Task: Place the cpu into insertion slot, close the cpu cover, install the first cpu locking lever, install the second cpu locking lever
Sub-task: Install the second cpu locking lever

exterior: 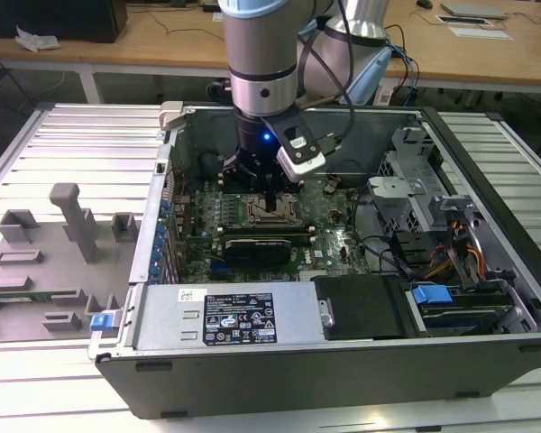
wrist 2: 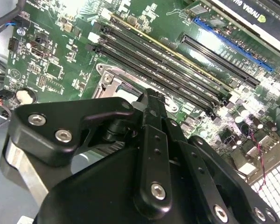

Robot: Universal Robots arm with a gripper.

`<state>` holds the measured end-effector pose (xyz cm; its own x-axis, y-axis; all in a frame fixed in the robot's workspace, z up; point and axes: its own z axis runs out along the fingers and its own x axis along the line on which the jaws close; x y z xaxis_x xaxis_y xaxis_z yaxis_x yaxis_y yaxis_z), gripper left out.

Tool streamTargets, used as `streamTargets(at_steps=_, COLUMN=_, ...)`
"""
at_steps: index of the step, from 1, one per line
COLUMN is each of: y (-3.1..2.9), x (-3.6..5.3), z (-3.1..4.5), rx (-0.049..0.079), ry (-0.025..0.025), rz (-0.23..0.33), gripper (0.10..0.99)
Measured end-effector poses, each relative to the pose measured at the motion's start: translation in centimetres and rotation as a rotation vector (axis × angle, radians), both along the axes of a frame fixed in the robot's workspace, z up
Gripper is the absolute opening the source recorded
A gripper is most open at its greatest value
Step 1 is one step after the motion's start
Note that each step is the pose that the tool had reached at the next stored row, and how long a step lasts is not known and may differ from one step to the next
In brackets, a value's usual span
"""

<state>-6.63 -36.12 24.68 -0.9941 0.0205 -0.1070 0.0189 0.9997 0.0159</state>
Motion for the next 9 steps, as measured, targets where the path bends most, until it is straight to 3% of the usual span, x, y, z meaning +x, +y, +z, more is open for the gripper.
streamTargets(at_steps=9, y=-0.22, x=-0.75, z=-0.85, rx=0.029, ry=0.0001, rz=0.000, gripper=0.106)
